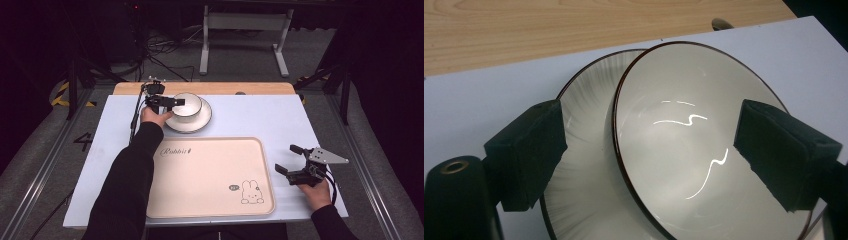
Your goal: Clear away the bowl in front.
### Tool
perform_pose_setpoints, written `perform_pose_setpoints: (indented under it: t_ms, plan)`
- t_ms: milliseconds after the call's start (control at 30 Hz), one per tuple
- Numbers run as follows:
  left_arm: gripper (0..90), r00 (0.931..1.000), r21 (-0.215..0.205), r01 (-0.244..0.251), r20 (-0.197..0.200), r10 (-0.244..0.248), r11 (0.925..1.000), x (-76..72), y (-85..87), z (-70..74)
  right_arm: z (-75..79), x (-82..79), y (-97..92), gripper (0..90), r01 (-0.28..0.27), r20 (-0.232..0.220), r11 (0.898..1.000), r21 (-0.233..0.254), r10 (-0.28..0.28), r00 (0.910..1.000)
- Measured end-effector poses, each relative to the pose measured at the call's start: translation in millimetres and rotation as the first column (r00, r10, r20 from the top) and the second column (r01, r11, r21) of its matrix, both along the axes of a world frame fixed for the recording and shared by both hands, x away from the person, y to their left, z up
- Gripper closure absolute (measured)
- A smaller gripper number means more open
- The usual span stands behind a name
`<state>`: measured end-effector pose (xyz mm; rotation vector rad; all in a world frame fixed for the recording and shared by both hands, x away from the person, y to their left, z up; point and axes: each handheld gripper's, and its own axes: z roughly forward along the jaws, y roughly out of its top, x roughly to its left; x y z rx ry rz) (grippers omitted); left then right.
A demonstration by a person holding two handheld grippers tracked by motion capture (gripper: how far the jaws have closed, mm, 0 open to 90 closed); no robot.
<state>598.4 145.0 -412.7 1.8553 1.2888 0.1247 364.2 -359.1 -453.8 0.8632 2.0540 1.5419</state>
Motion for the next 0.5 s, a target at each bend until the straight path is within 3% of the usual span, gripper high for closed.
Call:
perform_pose_setpoints:
  t_ms: [333,500]
  plan:
    - [31.0,0.9956,-0.009,0.014,-0.093,-0.015,0.9999,3.9,1.3,-6.5,-0.1,-0.2,0.3,0.5,-0.002,0.004,1.0,-0.003,0.002,1.0]
    - [43.4,0.9856,-0.045,-0.004,-0.169,-0.004,0.999,6.9,3.9,-8.8,-0.1,-0.3,0.0,0.5,-0.002,0.005,1.0,-0.001,0.002,1.0]
